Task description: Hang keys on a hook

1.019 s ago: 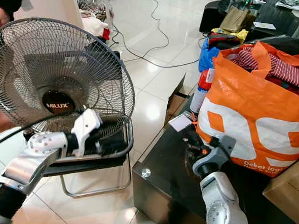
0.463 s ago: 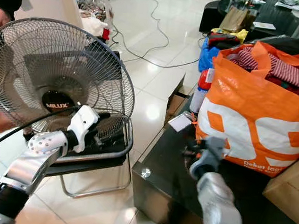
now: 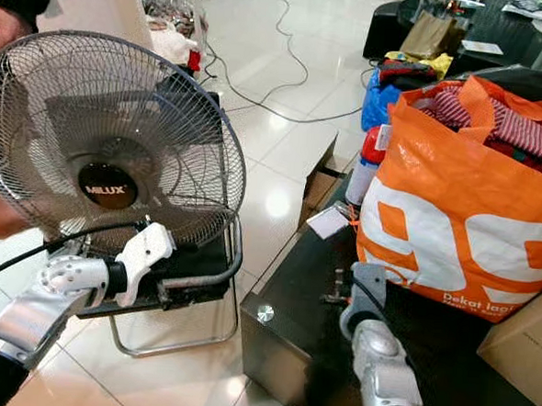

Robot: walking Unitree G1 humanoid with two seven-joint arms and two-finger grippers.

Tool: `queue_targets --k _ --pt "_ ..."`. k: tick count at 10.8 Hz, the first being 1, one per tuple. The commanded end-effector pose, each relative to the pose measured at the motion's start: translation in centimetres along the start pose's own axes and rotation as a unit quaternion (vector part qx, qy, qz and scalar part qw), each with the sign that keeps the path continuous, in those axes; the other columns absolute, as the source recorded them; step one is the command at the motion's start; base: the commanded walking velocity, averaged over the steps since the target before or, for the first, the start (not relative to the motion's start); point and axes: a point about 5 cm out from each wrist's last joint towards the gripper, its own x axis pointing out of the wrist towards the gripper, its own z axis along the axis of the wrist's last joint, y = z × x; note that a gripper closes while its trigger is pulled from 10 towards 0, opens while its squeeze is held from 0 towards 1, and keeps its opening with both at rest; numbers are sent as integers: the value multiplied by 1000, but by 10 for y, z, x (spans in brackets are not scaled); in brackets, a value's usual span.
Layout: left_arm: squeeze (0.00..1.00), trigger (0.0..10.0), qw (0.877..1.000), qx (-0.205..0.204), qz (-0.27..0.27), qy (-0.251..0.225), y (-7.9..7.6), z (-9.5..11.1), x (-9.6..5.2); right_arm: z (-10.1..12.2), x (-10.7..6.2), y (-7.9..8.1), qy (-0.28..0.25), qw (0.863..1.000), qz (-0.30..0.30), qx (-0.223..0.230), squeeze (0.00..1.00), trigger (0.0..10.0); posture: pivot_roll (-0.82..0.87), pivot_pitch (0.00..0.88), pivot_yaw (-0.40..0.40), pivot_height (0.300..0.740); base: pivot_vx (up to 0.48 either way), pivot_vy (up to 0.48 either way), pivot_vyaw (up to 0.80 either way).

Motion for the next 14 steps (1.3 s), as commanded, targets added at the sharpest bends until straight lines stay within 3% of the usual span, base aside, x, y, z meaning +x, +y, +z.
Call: queue_targets --k 1,2,6,8,9,11,14 --pt "0 10000 1000 3 -10 1 -2 3 0 -2 1 -3 2 1000 -7 1 514 10000 -71 0 24 740 0 0 0" --pt "0 10000 1000 3 -15 1 -3 3 0 -4 1 -7 3 1000 -21 -3 1000 10000 -76 0 26 740 0 0 0" --pt "0 10000 1000 0 -19 1 -4 3 0 0 -3 -14 -11 999 -22 -20 1000 10000 -77 0 22 740 0 0 0" --pt "0 10000 1000 -1 -18 1 -4 4 -1 -2 2 8 11 998 49 -38 1000 10000 -76 0 21 740 0 0 0" --pt "0 10000 1000 -1 -19 3 -3 4 -2 -7 7 13 37 997 40 -60 1000 10000 -73 0 21 740 0 0 0" --pt "0 10000 1000 -2 -22 8 -5 3 -5 -20 12 18 84 994 37 -61 0 10000 -67 0 25 740 0 0 0" --pt "0 10000 1000 -1 -25 13 -5 3 -7 -22 18 13 92 994 -32 -43 0 10000 -59 0 30 740 0 0 0"
